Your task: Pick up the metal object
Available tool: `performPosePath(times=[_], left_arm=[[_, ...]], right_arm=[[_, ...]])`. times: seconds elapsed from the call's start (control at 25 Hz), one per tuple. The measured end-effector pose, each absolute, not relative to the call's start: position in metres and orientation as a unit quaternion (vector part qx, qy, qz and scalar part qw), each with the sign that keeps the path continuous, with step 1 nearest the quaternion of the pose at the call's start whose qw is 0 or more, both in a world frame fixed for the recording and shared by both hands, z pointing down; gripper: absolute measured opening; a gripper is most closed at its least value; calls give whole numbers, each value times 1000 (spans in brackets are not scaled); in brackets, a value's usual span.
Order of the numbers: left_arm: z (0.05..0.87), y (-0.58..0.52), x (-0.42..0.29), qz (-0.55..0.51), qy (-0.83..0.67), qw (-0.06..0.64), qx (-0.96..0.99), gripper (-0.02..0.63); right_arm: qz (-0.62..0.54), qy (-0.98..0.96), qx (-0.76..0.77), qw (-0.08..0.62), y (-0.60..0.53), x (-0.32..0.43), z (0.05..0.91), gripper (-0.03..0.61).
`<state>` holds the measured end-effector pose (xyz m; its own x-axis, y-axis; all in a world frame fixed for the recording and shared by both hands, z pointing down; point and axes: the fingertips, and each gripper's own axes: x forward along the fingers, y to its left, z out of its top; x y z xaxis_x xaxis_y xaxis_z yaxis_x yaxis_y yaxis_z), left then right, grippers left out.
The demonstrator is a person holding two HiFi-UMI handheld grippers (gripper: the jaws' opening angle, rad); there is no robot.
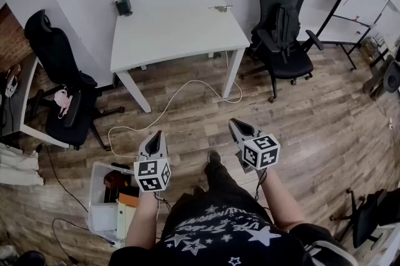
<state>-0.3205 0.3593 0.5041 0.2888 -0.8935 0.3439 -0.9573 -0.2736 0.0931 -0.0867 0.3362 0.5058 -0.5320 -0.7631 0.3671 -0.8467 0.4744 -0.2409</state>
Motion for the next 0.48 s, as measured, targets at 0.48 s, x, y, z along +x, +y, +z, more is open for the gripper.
performPosePath(times=[0.48], left_arm=[[503,367,-313,117,-583,141,791,20]], right_arm=[[194,-854,470,111,343,-83,504,49]])
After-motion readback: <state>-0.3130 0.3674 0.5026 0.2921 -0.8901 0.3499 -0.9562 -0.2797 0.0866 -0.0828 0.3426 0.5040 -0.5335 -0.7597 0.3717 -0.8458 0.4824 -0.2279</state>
